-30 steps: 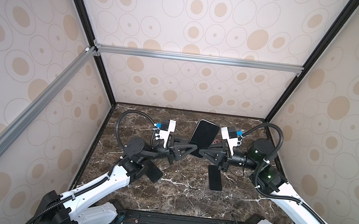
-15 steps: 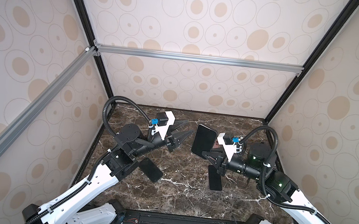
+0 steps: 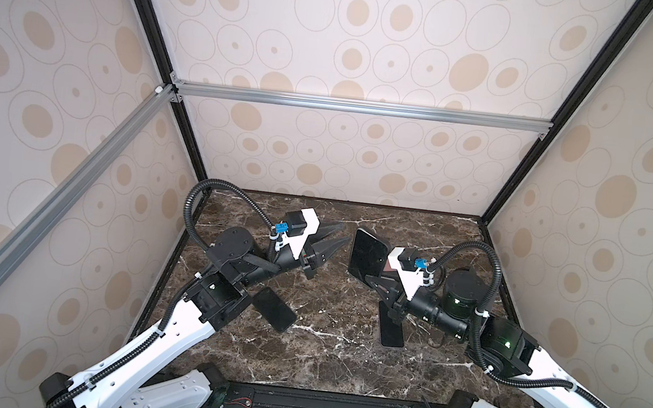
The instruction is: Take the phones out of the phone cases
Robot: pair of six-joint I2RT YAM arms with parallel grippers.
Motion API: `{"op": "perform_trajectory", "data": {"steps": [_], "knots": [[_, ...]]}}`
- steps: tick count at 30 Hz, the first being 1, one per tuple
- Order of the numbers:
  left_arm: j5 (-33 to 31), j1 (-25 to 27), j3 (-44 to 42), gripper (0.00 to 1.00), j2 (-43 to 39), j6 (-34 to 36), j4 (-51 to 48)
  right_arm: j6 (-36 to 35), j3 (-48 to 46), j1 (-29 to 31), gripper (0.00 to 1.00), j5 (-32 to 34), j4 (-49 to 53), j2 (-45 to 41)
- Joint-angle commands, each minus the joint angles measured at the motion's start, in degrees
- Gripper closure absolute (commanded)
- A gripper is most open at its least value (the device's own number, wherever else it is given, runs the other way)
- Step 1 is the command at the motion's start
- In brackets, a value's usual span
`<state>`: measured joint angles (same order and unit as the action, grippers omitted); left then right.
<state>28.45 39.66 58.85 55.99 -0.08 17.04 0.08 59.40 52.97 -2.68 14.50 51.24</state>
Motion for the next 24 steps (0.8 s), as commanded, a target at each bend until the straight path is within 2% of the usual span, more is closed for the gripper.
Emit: {"op": "perform_trajectory", "data": {"steps": [1,15,24], "knots": [[1.70,0.55,1.37,0.75,0.06,1.31,1.94,-1.59,1.73,1.13,1.00,2.40,-4.13,0.06],[1.70,0.68,1.44,0.86,0.95,1.13,1.69,-1.66,2.30,2.49,1.00,1.95,-4.84,1.41],[1.82,0.68,1.27,0.88,1.41,0.78,1.50,-2.21,2.46,2.83,1.00,-0.49,-4.88,1.42]]}}
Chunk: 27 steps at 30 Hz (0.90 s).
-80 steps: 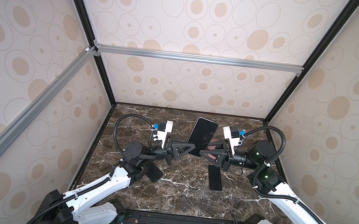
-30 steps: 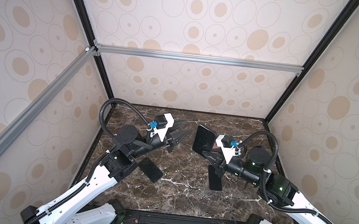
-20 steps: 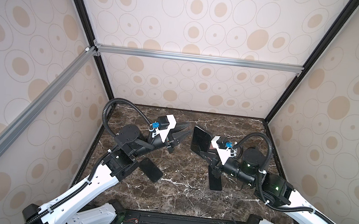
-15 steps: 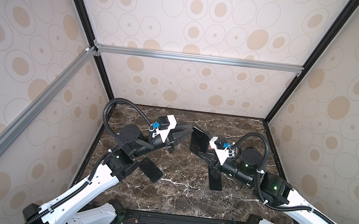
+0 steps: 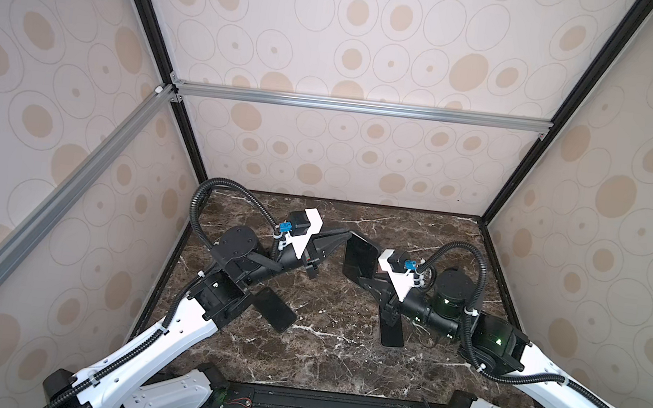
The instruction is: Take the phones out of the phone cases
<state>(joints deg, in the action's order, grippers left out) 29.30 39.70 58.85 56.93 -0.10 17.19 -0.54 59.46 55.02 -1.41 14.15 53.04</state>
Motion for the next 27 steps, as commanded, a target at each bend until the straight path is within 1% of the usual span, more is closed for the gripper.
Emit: {"op": "perform_trajectory", "data": {"steps": [1,9,14,17,27], "knots": [[1.18,0.64,1.27,0.88,0.64,0.74,1.17,-1.73,2.42,0.73,1.00,-2.13,-4.44,-0.35],[3.85,0.63,1.23,0.87,1.65,0.72,-0.73,-3.69,3.20,0.87,1.00,-7.02,-4.22,0.31],[5.17,0.64,0.83,0.85,2.22,0.71,-3.19,-4.76,3.27,1.04,1.00,-10.19,-5.53,0.66],[5.54,0.63,0.82,0.83,2.49,0.71,-3.83,-5.12,3.42,1.04,1.00,-10.74,-5.71,0.71],[8.64,0.62,0.48,0.83,3.43,0.36,-6.42,-6.54,4.16,1.02,1.00,-12.00,-4.56,0.56]]}}
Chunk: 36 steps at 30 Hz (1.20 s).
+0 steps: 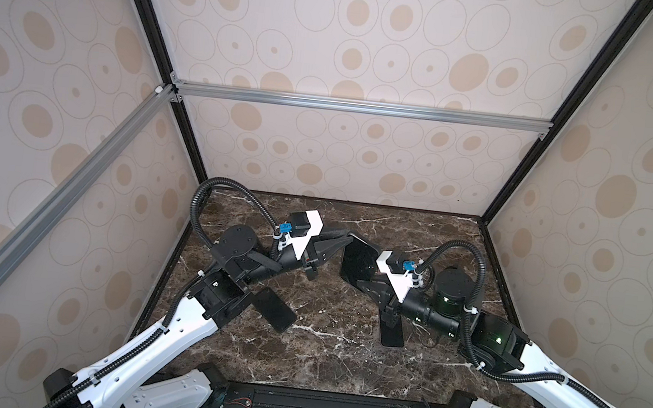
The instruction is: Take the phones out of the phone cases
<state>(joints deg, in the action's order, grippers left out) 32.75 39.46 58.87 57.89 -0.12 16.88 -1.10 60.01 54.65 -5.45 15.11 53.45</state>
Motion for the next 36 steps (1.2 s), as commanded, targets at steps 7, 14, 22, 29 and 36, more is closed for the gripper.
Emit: {"op": "perform_trajectory", "data": {"steps": [7,14,22,29,36], "knots": [[6.82,0.86,0.99,0.80,3.29,2.17,-10.56,-7.46,5.26,1.42,1.00,-9.77,-4.00,1.29],[5.61,0.83,1.25,0.78,3.81,2.93,-12.62,-8.75,7.06,1.53,1.00,-12.33,-2.35,2.93],[8.00,0.88,2.82,0.76,5.42,3.94,-15.06,-10.10,8.98,1.99,1.00,-14.31,-0.29,4.58],[12.17,0.85,0.90,0.73,6.18,2.98,-14.21,-10.71,9.91,2.21,1.00,-14.33,0.94,4.82],[13.89,0.87,0.82,0.71,7.49,3.28,-15.41,-12.64,11.08,2.54,1.00,-15.68,3.31,5.06]]}}
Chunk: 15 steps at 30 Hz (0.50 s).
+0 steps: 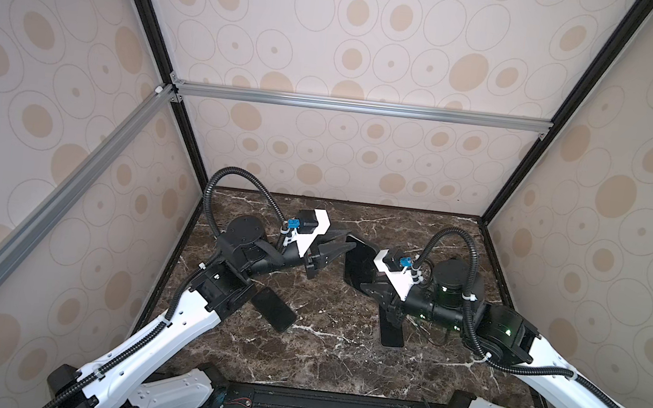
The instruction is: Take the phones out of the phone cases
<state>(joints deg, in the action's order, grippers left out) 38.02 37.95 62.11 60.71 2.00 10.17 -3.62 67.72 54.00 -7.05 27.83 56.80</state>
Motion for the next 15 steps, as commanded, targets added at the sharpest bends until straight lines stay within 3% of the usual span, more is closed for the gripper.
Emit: {"op": "perform_trajectory", "data": {"steps": [1,7,15], "knots": [[8.66,2.39,-2.41,0.71,4.76,1.18,-8.68,-10.18,3.39,3.14,1.00,-14.22,-9.25,1.75],[12.13,2.30,-2.43,0.71,5.10,0.13,-7.59,-10.62,3.12,3.32,1.00,-14.28,-8.96,1.48],[21.96,2.39,-2.95,0.71,5.02,-1.85,-6.62,-10.88,0.40,3.31,1.00,-6.67,-9.86,-3.41]]}}
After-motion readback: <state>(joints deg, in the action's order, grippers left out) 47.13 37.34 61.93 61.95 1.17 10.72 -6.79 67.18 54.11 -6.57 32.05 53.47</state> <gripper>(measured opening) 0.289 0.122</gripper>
